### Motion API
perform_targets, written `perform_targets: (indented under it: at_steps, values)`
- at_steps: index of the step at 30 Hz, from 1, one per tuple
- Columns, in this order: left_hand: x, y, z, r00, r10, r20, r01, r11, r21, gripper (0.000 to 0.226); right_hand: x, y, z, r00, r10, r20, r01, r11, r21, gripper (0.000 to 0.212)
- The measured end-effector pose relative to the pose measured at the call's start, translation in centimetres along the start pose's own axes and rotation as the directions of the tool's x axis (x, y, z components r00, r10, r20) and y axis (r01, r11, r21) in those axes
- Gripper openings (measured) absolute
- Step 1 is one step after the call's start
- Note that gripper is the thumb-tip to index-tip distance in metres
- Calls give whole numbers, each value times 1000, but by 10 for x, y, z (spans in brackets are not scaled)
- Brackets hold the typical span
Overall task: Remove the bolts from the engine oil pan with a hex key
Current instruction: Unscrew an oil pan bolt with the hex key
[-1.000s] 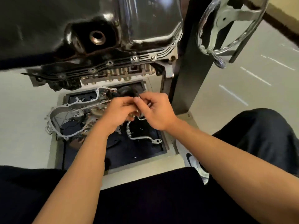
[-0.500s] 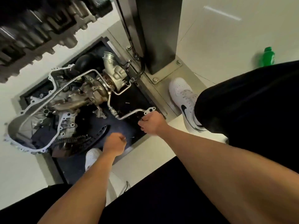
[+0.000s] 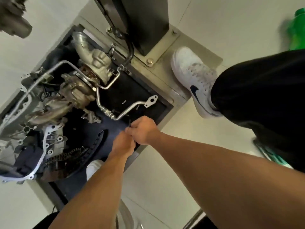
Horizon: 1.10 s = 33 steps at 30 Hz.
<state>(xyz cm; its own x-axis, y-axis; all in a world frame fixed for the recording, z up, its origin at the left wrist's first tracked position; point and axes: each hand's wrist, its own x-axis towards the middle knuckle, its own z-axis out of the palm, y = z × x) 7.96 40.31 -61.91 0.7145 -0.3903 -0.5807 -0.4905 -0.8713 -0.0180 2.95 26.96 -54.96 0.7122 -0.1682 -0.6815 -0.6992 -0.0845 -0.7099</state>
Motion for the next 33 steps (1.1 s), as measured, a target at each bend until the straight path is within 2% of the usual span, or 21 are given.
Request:
perform_targets:
  at_steps: [4, 6, 7, 9, 12, 14, 16, 18, 20, 23, 27, 31, 33]
  values:
    - [14, 2, -12, 992, 115, -60, -122, 982, -145, 13, 5, 0, -10, 996, 42, -78, -23, 974, 226, 39]
    - [15, 9, -16, 996, 59, -72, -77, 952, -297, 13, 9, 3, -22, 990, 73, -118, -29, 943, 332, 43]
    - [14, 14, -18, 997, -10, -71, -20, 908, -417, 13, 10, 3, -28, 987, 79, -141, -23, 934, 356, 46]
    - [11, 23, -25, 988, -154, -10, 109, 744, -659, 11, 12, -2, -39, 978, 79, -191, -3, 928, 372, 54]
    - [3, 28, -44, 970, -234, 66, 183, 521, -834, 15, 10, -14, -50, 957, 101, -270, 23, 908, 419, 54]
    - [-3, 29, -61, 957, -283, 56, 184, 449, -875, 15, 3, -23, -53, 940, 123, -318, 37, 890, 455, 47]
    - [-9, 30, -86, 932, -361, 23, 157, 346, -925, 11, -6, -34, -52, 922, 107, -373, 60, 910, 410, 50]
    - [-16, 32, -118, 917, -397, -31, 73, 244, -967, 8, -17, -47, -52, 900, 44, -433, 111, 939, 325, 52]
    - [-24, 33, -151, 914, -394, -94, -19, 192, -981, 9, -26, -66, -54, 899, -38, -437, 168, 949, 265, 48]
    - [-53, 36, -196, 928, -329, -173, -125, 162, -979, 14, -50, -95, -64, 897, -83, -434, 221, 935, 278, 46]
    - [-97, 56, -241, 944, -205, -257, -235, 126, -964, 17, -92, -130, -85, 849, -212, -484, 411, 841, 352, 53]
    - [-141, 102, -287, 935, -152, -322, -340, -118, -933, 28, -144, -160, -124, 797, -342, -498, 547, 758, 355, 51]
    - [-164, 127, -312, 917, -129, -377, -396, -187, -899, 27, -176, -175, -146, 757, -363, -543, 609, 694, 385, 48]
